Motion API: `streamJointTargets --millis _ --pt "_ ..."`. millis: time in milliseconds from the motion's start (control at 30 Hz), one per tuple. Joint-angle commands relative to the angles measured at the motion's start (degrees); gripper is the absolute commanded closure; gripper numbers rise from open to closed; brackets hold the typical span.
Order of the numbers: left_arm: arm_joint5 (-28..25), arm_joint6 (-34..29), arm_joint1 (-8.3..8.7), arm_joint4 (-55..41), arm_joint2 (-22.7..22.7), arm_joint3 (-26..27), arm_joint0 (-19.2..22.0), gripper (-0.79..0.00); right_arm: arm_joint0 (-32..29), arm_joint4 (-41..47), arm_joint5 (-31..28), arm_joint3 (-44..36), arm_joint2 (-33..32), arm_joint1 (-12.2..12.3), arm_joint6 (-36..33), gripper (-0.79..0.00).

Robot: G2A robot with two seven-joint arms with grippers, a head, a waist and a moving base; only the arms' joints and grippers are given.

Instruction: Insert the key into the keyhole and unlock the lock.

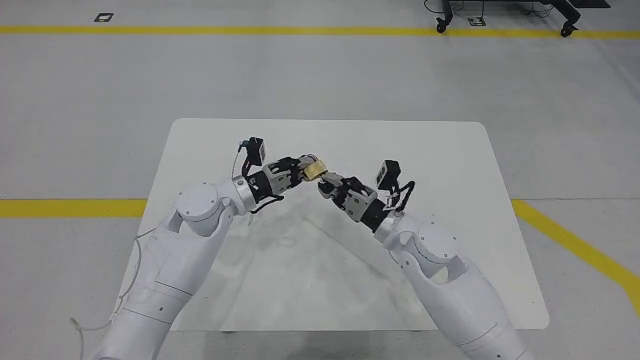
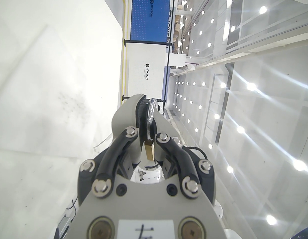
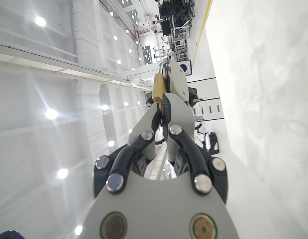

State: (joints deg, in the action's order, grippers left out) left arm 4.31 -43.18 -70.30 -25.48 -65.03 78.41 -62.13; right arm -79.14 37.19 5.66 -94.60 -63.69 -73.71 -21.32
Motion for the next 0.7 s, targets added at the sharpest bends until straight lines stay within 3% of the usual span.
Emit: streamJointTargets --millis 0,367,467,633,667 --pt "-0.99 -0.31 0.01 -0.03 -0.06 0.20 -0.10 0.000 0.44 4.02 0.27 1.47 -0.35 -0.17 -1.58 0.000" --pt "-4.54 -0.88 0.09 1.27 -0.18 0.67 -0.31 0.000 2.01 20.86 2.75 7.89 -2.02 -0.74 -13.86 0.000" --pt "-5.34 -1.27 0.10 1.32 -0.15 0.82 -0.43 0.000 2.40 21.88 2.91 9.03 -2.14 -0.83 -14.28 0.000" --pt "-5.36 -0.58 0.11 1.14 -0.45 0.68 -0.56 0.000 2.63 15.99 2.17 7.95 -1.57 -0.58 -13.60 0.000" --pt "-5.18 -0.30 0.11 1.11 -0.50 0.64 -0.61 0.000 2.40 15.60 2.03 7.58 -1.70 -0.55 -13.14 -0.225"
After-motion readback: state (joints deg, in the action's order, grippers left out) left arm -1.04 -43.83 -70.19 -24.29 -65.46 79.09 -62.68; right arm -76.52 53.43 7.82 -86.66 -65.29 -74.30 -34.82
